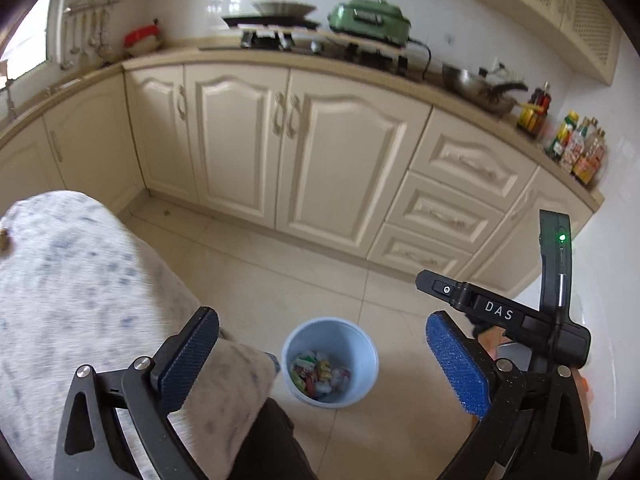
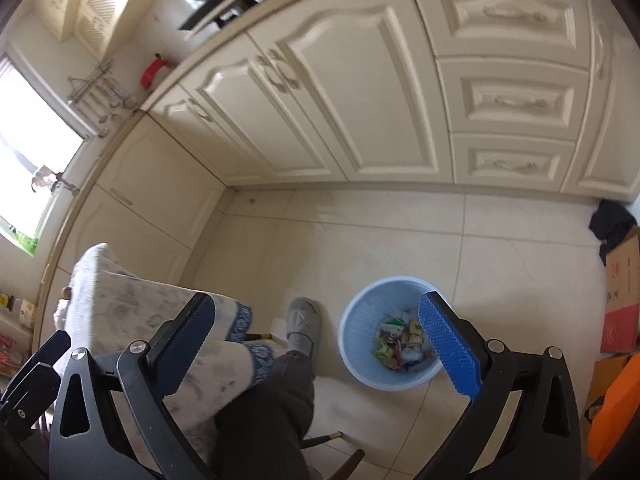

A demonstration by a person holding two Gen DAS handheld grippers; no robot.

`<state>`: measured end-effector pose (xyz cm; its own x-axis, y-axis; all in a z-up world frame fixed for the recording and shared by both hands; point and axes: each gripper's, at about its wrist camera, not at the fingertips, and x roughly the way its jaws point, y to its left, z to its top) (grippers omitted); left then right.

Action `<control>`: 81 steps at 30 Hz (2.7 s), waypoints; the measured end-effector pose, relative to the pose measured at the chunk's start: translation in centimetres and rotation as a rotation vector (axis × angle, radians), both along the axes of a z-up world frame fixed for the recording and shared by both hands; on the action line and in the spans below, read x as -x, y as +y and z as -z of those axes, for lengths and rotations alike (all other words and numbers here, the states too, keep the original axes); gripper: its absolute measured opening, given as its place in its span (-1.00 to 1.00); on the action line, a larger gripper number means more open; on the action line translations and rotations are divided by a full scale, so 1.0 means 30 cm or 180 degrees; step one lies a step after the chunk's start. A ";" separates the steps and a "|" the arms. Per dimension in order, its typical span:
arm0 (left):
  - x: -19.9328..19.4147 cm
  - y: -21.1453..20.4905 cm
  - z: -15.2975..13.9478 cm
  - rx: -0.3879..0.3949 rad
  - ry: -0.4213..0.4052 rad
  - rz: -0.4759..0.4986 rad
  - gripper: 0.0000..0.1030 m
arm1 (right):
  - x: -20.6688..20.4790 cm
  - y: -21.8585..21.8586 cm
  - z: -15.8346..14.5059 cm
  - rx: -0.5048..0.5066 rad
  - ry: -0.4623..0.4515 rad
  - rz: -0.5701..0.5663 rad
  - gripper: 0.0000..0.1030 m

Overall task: Collect trash
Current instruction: 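Return both tools to the table, then grasp the white small container with the left gripper while the right grasps the clear plastic bag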

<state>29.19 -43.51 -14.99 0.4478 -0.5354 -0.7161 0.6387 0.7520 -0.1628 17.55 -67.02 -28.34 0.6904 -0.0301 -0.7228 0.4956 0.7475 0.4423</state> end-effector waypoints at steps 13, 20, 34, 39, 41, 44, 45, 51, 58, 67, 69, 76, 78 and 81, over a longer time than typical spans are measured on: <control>0.132 0.676 -0.153 0.0345 -0.0592 -0.0926 0.98 | -0.203 0.562 -0.368 0.0482 -0.0567 -0.0935 1.00; 0.243 0.979 -0.130 0.0294 -0.0750 -0.1459 0.98 | -0.298 0.881 -0.411 0.0683 -0.0663 -0.1351 1.00; 0.159 1.214 0.022 -0.0279 -0.0410 -0.1797 0.99 | -0.412 1.255 -0.317 0.0944 -0.0509 -0.1788 1.00; 0.064 1.194 0.069 -0.0412 -0.0317 -0.1689 0.95 | -0.428 1.266 -0.299 0.0955 -0.0452 -0.1809 1.00; 0.041 1.193 0.074 -0.0392 -0.0271 -0.1651 0.90 | -0.436 1.263 -0.293 0.0961 -0.0425 -0.1803 1.00; -0.032 1.199 0.109 -0.0345 -0.0179 -0.1596 0.60 | -0.450 1.254 -0.285 0.0976 -0.0385 -0.1796 1.00; -0.058 1.208 0.125 -0.0321 -0.0132 -0.1575 0.52 | -0.454 1.252 -0.283 0.0979 -0.0373 -0.1798 1.00; -0.092 1.220 0.172 -0.0241 0.0129 -0.1493 -0.52 | -0.479 1.268 -0.270 0.0990 -0.0330 -0.1832 1.00; -0.076 1.304 0.164 -0.0032 0.0144 -0.1540 -0.60 | -0.521 1.318 -0.257 0.1010 -0.0293 -0.1917 1.00; -0.099 1.480 0.084 0.0176 -0.0043 -0.1804 -0.61 | -0.633 1.456 -0.236 0.1066 -0.0231 -0.2169 1.00; -0.116 1.516 0.069 0.0210 -0.0089 -0.1853 -0.61 | -0.675 1.493 -0.228 0.1056 -0.0202 -0.2234 1.00; -0.178 1.632 0.046 0.0367 -0.0281 -0.2085 -0.61 | -0.870 1.578 -0.188 0.0988 -0.0055 -0.2220 1.00; -0.189 1.657 0.051 0.0417 -0.0337 -0.2147 -0.61 | -0.927 1.597 -0.171 0.0960 0.0011 -0.2208 0.98; -0.200 1.676 0.072 0.0478 -0.0312 -0.2159 -0.61 | -1.005 1.630 -0.133 0.0924 0.0132 -0.2204 0.71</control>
<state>35.19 6.78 -17.16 0.7767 -0.2050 -0.5956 0.0536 0.9636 -0.2619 47.70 -18.13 -24.36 0.5931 0.2078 -0.7778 -0.1183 0.9781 0.1711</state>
